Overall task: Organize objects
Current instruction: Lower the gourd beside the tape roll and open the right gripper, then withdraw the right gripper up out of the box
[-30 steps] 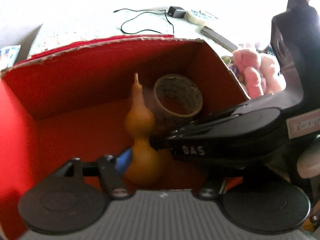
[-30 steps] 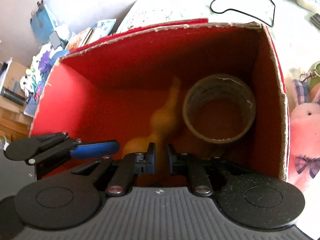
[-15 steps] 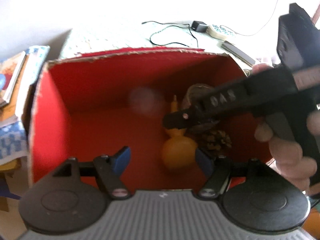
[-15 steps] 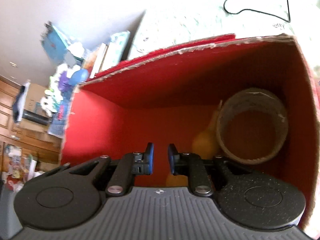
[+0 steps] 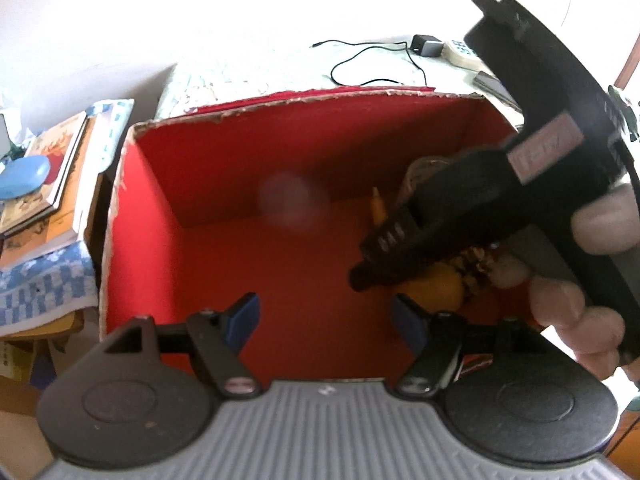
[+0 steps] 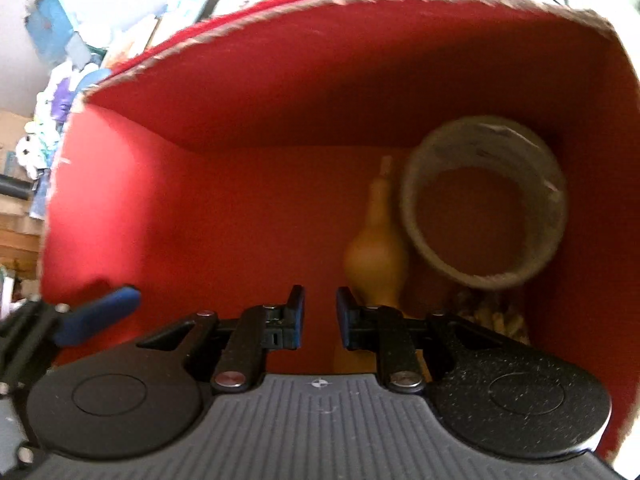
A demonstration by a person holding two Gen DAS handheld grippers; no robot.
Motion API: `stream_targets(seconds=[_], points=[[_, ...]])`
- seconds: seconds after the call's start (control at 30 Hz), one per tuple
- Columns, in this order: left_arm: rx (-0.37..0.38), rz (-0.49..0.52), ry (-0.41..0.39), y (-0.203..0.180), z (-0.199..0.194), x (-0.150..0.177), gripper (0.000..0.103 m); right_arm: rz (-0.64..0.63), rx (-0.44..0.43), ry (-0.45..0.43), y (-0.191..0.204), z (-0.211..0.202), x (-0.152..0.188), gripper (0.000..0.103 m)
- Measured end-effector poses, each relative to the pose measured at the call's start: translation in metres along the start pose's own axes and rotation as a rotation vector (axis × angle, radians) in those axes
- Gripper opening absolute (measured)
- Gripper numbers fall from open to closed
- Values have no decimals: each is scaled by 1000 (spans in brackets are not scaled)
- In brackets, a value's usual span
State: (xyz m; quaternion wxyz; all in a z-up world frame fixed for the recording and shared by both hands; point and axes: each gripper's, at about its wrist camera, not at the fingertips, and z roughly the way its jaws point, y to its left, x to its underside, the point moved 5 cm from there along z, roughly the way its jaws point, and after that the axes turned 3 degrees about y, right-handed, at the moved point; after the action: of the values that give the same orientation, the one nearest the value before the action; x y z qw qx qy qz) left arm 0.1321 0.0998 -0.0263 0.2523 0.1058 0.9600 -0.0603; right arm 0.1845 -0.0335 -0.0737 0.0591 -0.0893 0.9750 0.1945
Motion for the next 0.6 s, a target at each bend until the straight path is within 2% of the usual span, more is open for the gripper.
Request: stream_targets(seconds=[0.13, 0.3, 0.57, 0.6], points=[[-22, 2, -3, -5, -2, 0, 75, 43, -30, -37, -7, -8, 4, 19], [-88, 23, -6, -13, -5, -1, 76, 30, -38, -105, -7, -25, 19, 22], [-149, -22, -14, -13, -20, 4, 76, 18, -85, -262, -1, -60, 60, 22], [-159, -24, -18, -13, -23, 5, 76, 18, -88, -282, 9, -60, 54, 22]])
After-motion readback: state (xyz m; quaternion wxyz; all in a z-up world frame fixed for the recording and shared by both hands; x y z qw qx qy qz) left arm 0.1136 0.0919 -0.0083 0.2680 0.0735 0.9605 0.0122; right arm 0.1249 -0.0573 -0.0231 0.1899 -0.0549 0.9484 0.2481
